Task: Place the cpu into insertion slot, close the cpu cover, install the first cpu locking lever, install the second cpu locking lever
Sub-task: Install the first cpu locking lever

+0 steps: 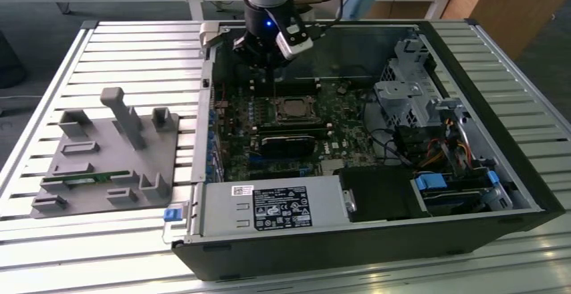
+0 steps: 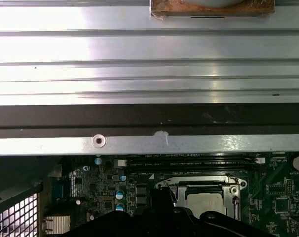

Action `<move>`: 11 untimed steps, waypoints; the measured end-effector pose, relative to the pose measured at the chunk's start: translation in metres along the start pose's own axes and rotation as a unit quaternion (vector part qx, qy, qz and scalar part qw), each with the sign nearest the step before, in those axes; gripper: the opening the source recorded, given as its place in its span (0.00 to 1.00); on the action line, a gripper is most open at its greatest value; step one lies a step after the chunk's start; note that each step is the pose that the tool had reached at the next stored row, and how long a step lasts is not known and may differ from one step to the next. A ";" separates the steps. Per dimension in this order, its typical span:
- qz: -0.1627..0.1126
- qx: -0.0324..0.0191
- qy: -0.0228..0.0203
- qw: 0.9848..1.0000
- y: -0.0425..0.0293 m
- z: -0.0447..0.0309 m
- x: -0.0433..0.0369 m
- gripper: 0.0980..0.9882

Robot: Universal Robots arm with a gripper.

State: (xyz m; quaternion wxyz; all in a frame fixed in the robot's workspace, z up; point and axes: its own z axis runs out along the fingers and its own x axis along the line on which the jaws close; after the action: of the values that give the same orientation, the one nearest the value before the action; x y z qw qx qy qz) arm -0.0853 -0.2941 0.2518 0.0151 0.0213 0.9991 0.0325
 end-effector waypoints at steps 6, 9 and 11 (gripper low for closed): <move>0.000 0.000 0.000 1.000 0.0001 0.0009 -0.0039 0.01; 0.000 0.000 0.000 1.000 0.0003 0.0018 -0.0090 0.01; 0.000 0.000 0.000 1.000 0.0004 0.0022 -0.0129 0.01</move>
State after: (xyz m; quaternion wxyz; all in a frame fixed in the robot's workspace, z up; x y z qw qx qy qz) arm -0.0724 -0.2941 0.2500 0.0151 0.0213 0.9991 0.0325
